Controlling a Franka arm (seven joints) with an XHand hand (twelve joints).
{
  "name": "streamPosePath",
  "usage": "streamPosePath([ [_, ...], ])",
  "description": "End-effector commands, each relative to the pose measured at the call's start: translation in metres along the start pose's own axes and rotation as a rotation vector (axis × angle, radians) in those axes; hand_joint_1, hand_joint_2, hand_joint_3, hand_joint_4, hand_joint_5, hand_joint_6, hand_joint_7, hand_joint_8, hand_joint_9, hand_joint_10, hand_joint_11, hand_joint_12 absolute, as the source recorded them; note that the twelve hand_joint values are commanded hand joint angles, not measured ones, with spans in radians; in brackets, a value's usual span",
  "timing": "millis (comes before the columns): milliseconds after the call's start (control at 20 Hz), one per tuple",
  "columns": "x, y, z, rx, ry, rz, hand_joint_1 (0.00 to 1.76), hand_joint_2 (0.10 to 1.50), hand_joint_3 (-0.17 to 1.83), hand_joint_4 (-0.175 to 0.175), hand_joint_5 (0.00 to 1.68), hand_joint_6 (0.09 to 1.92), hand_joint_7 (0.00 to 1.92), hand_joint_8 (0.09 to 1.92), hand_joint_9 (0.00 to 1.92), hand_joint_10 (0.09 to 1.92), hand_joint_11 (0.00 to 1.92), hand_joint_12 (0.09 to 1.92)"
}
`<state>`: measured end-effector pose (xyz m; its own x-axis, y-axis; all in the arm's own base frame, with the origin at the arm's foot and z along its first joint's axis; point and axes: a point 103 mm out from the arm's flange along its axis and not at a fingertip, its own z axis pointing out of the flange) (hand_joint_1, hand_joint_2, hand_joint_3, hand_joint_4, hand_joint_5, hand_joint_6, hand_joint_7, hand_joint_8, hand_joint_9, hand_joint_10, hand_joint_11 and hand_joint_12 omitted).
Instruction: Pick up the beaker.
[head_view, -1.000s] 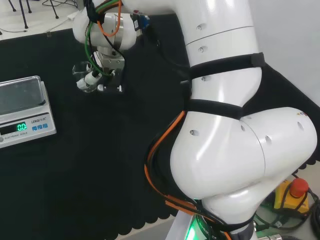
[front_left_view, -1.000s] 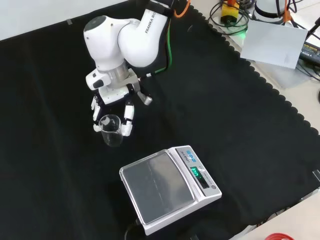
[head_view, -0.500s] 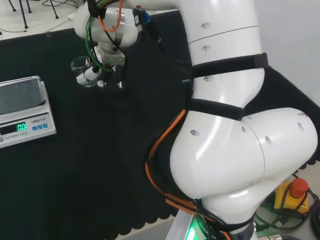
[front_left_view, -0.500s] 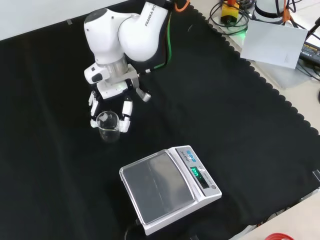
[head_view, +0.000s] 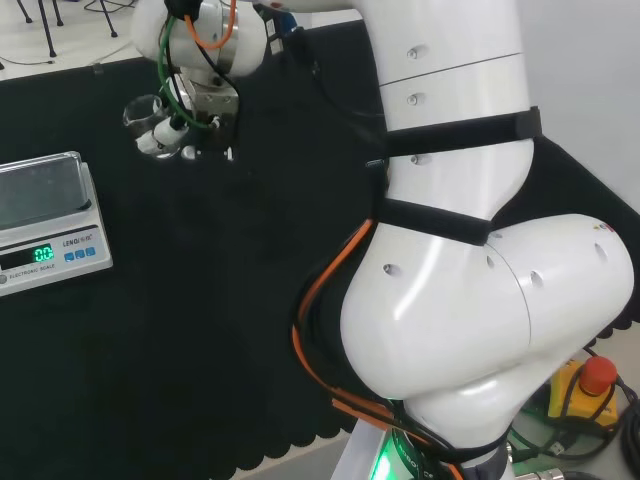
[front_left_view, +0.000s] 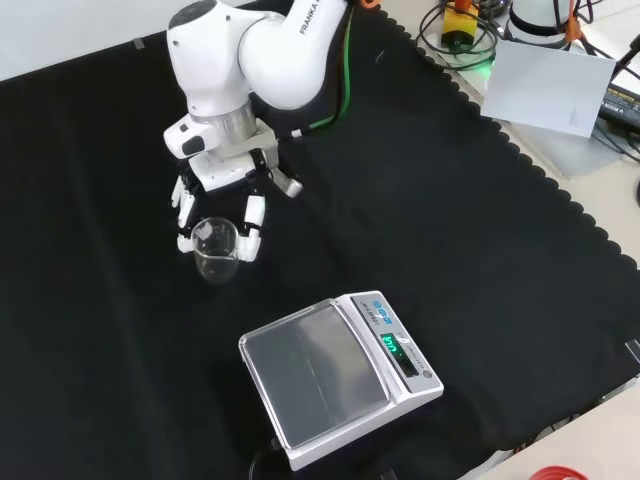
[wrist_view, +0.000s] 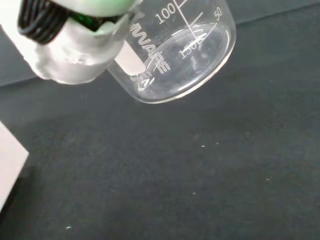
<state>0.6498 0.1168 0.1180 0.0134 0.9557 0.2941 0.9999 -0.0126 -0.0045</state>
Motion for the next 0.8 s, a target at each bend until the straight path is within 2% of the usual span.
streamPosePath([
  [50,0.005,-0.006,0.012,0.029,0.048,0.008,1.12,0.82,0.27,0.175,1.37,0.36,1.18,0.88,1.19,0.56,0.92,1.19],
  [450,0.051,-0.004,0.005,0.015,0.105,-0.132,1.12,0.82,0.27,0.175,1.37,0.36,1.18,0.88,1.19,0.56,0.92,1.18],
  [500,0.056,-0.004,0.005,0.016,0.135,-0.152,1.12,0.82,0.27,0.175,1.37,0.36,1.18,0.88,1.19,0.56,0.92,1.18],
  [800,0.079,-0.005,0.002,0.012,0.144,-0.212,1.12,0.82,0.27,0.175,1.37,0.36,1.18,0.88,1.19,0.56,0.92,1.18],
])
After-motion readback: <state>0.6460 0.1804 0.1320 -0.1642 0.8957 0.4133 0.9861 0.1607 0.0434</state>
